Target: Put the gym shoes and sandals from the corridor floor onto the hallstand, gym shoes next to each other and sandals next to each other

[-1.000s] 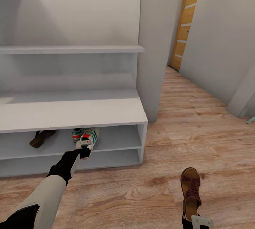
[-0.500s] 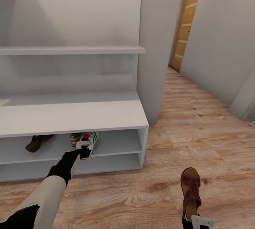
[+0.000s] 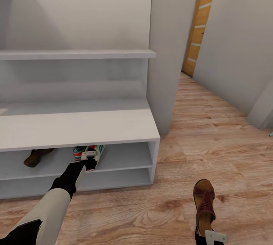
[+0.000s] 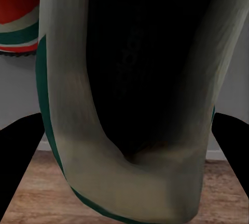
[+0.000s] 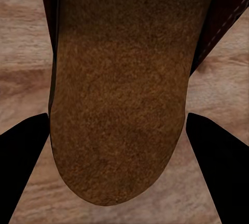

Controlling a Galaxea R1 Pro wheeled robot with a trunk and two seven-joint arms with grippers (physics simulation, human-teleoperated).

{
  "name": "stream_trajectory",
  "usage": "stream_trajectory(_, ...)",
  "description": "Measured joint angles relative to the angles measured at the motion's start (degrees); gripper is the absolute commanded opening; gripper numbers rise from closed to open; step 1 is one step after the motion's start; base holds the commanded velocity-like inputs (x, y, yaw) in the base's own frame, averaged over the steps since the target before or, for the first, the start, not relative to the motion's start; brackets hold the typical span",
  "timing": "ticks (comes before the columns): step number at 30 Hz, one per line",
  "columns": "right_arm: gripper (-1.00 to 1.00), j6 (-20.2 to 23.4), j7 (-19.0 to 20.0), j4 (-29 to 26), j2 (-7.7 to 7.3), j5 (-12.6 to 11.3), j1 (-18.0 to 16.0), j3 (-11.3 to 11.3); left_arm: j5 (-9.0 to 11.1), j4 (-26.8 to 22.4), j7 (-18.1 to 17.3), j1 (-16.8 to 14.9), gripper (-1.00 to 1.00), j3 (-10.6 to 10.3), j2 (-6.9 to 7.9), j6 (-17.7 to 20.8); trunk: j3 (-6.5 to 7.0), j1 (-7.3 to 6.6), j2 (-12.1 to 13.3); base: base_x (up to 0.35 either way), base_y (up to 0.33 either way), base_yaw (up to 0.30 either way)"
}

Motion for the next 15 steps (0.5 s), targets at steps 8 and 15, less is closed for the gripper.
stream_trajectory(8,-1.0,0.0,0.0,0.0,0.0,0.0,0.0,0.0,0.0,0.0,0.1,0.1,-1.0,0.0,0.0,-0.1,0.0,-0.02,0.0,0.089,0.0,0.0)
stream_trajectory(15,-1.0,0.0,0.0,0.0,0.0,0.0,0.0,0.0,0.0,0.0,0.0,0.1,-1.0,-0.1,0.08,-0.1,0.0,0.0,0.0,0.026,0.0,0.0)
